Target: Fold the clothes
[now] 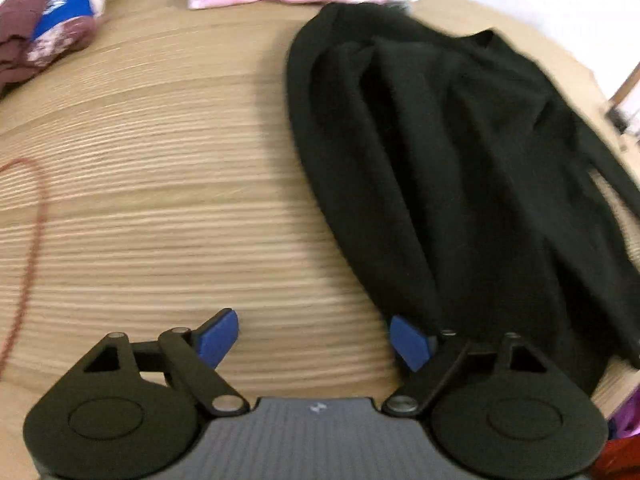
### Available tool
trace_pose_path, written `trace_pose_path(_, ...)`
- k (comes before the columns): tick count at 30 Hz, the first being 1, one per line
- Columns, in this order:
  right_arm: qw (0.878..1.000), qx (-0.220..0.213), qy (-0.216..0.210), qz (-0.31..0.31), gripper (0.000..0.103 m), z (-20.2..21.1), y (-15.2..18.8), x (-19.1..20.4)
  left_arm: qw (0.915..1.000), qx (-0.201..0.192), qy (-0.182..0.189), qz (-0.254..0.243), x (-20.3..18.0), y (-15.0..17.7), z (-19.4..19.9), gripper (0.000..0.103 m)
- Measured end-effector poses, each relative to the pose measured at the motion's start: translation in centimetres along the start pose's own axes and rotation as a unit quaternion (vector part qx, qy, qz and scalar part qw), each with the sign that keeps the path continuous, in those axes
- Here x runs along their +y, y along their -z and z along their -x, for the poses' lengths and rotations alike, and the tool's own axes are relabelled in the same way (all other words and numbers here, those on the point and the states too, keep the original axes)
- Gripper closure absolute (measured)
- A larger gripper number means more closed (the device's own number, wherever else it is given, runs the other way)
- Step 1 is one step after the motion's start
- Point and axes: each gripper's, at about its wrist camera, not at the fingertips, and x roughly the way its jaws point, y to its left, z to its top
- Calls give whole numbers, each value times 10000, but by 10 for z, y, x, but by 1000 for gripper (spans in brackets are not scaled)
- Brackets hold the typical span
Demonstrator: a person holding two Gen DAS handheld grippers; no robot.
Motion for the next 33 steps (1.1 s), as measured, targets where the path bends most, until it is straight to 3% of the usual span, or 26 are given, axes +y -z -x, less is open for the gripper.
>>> trace_pose_path(1, 9998, -15, -19, -217, 91, 3, 2, -6, 10000, -64, 34, -14, -7, -1, 1, 27)
trace_pose_path(3, 9982, -216, 9, -558, 81, 12, 6, -13, 9998, -113, -48, -137, -16, -6, 1, 51)
trace_pose_path(5, 9961, -537, 19, -698, 76, 29, 15, -9, 9997, 2, 239, -34, -1, -22, -4, 83)
trace_pose_path(7, 9938, -879, -60, -674, 76, 49, 19, 3, 9988, -39, 422, 234, 21, -35, -3, 89)
trace_pose_path(9, 9904, -1210, -259, -611, 76, 72, 25, 19, 9973, -237, 420, 561, 40, -37, 8, 85)
trace_pose_path(10, 9886, -1319, -425, -589, 76, 81, 28, 26, 9951, -279, 534, 782, 51, -38, 14, 65)
trace_pose_path(11, 9863, -1419, -617, -571, 76, 89, 30, 34, 9908, -318, 786, 1053, 60, -36, 18, 27)
trace_pose_path(12, 9835, -1473, -888, -569, 76, 93, 30, 41, 9841, -425, 1111, 1322, 67, -34, 19, 15)
trace_pose_path(13, 9806, -1473, -1161, -574, 76, 97, 33, 50, 9758, -516, 1427, 1575, 72, -31, 18, 15)
trace_pose_path(14, 9774, -1450, -1443, -533, 76, 96, 33, 59, 9692, -516, 1625, 1779, 74, -29, 13, 20)
trace_pose_path(16, 9749, -1412, -1681, -359, 76, 89, 30, 73, 9661, -271, 1532, 2061, 72, -26, -4, 33)
trace_pose_path(17, 9742, -1394, -1752, -277, 76, 88, 30, 81, 9694, -152, 1328, 2060, 71, -23, -13, 46)
trace_pose_path(19, 9721, -1349, -1901, -254, 76, 84, 29, 86, 9726, -150, 1178, 1998, 72, -20, -14, 59)
trace_pose_path(20, 9707, -1330, -1985, -262, 76, 81, 27, 85, 9696, -7, 1227, 2115, 69, -18, -15, 84)
trace_pose_path(21, 9691, -1312, -2070, -269, 76, 77, 26, 84, 9664, 117, 1263, 2236, 67, -17, -16, 96)
trace_pose_path(24, 9658, -1348, -2196, -282, 76, 87, 27, 94, 9624, -23, 1137, 2468, 62, -10, -17, 100)
trace_pose_path(25, 9651, -1361, -2218, -301, 76, 89, 27, 99, 9650, -80, 1086, 2385, 59, -9, -12, 101)
trace_pose_path(27, 9594, -1367, -2441, -347, 75, 100, 30, 114, 9843, -158, 749, 1592, 51, -17, 5, 101)
trace_pose_path(28, 9553, -1372, -2595, -362, 75, 108, 33, 121, 9953, -177, 419, 859, 49, -27, 11, 101)
trace_pose_path(29, 9511, -1373, -2742, -361, 75, 115, 36, 129, 9997, -185, 84, 94, 47, -36, 19, 101)
trace_pose_path(30, 9478, -1367, -2863, -310, 75, 120, 39, 139, 9978, -165, -228, -595, 46, -45, 28, 101)
trace_pose_path(33, 9407, -1411, -3082, -102, 75, 137, 51, 161, 9833, -59, -1015, -1507, 75, -75, 52, 101)
